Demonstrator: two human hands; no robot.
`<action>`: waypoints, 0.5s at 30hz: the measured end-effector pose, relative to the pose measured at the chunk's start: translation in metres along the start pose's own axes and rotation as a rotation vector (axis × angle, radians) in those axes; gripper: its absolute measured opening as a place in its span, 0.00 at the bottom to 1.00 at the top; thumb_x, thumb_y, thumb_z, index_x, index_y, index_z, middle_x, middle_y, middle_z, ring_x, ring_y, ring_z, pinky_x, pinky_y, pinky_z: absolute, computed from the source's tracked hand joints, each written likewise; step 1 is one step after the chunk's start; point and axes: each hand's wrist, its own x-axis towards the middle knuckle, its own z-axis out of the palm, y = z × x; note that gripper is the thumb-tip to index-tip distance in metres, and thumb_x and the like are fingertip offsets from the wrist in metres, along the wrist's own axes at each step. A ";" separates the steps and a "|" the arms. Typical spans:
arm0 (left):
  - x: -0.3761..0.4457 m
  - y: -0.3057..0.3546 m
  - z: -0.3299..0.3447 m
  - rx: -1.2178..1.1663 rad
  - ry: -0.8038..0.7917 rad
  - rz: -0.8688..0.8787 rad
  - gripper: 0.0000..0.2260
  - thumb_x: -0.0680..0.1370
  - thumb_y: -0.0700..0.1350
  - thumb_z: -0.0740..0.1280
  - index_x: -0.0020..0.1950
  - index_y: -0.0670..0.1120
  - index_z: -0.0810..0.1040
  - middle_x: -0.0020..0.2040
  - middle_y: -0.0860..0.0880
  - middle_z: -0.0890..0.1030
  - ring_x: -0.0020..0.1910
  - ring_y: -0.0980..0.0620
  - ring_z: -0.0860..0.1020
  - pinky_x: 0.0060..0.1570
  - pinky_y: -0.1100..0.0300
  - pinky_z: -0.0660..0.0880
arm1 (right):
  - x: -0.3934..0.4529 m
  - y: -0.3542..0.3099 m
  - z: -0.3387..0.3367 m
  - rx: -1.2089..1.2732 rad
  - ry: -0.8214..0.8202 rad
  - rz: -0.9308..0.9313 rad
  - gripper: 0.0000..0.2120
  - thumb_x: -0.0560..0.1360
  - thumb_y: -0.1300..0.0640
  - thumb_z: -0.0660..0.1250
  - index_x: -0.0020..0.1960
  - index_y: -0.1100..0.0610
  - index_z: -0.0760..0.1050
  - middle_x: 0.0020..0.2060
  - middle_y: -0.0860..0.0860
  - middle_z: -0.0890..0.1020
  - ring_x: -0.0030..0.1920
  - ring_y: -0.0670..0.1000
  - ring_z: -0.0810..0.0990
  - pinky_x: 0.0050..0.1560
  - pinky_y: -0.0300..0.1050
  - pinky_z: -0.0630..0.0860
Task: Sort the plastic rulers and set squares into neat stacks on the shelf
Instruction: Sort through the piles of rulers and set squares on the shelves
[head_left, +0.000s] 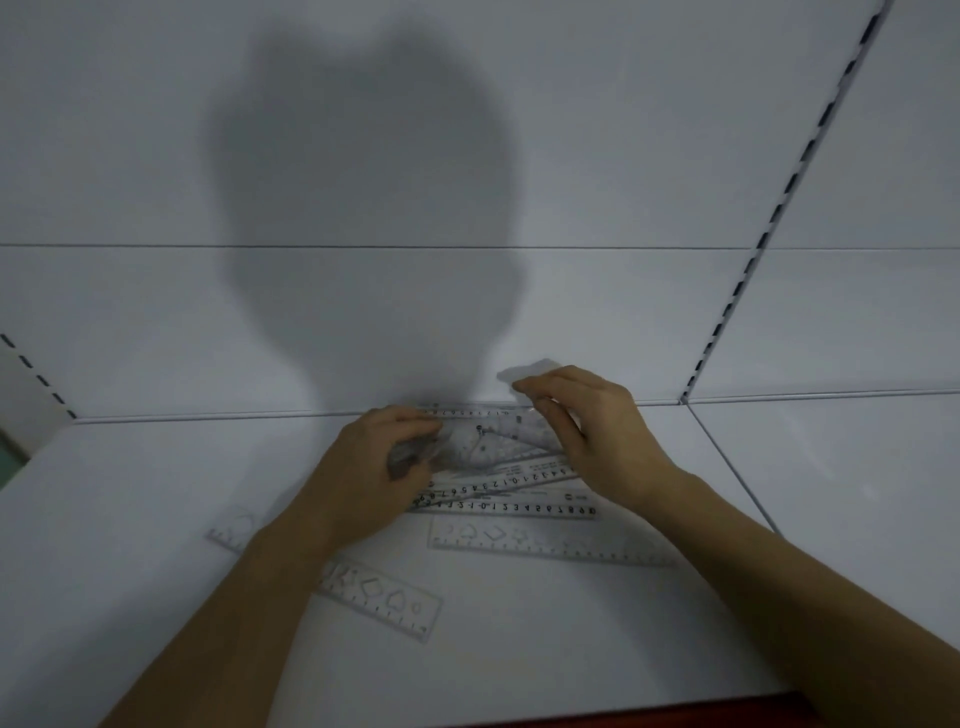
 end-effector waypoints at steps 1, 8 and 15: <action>-0.001 0.001 0.000 0.011 -0.004 0.008 0.20 0.74 0.50 0.65 0.65 0.48 0.81 0.60 0.56 0.78 0.60 0.57 0.76 0.64 0.60 0.71 | 0.001 -0.003 -0.001 0.007 -0.005 -0.012 0.12 0.80 0.68 0.64 0.61 0.63 0.81 0.56 0.53 0.83 0.55 0.43 0.79 0.61 0.30 0.72; 0.001 0.008 -0.004 -0.003 0.086 0.015 0.20 0.85 0.47 0.55 0.78 0.54 0.66 0.71 0.53 0.72 0.69 0.55 0.69 0.70 0.65 0.61 | -0.003 -0.020 -0.004 0.034 -0.012 -0.012 0.12 0.81 0.66 0.65 0.63 0.60 0.81 0.54 0.51 0.83 0.53 0.49 0.82 0.57 0.41 0.78; -0.001 0.019 -0.008 -0.018 0.183 0.102 0.21 0.85 0.52 0.50 0.78 0.60 0.62 0.70 0.56 0.67 0.70 0.54 0.67 0.68 0.45 0.68 | -0.010 -0.031 -0.009 0.043 0.006 0.044 0.12 0.81 0.64 0.65 0.62 0.58 0.81 0.53 0.49 0.82 0.51 0.45 0.81 0.55 0.34 0.76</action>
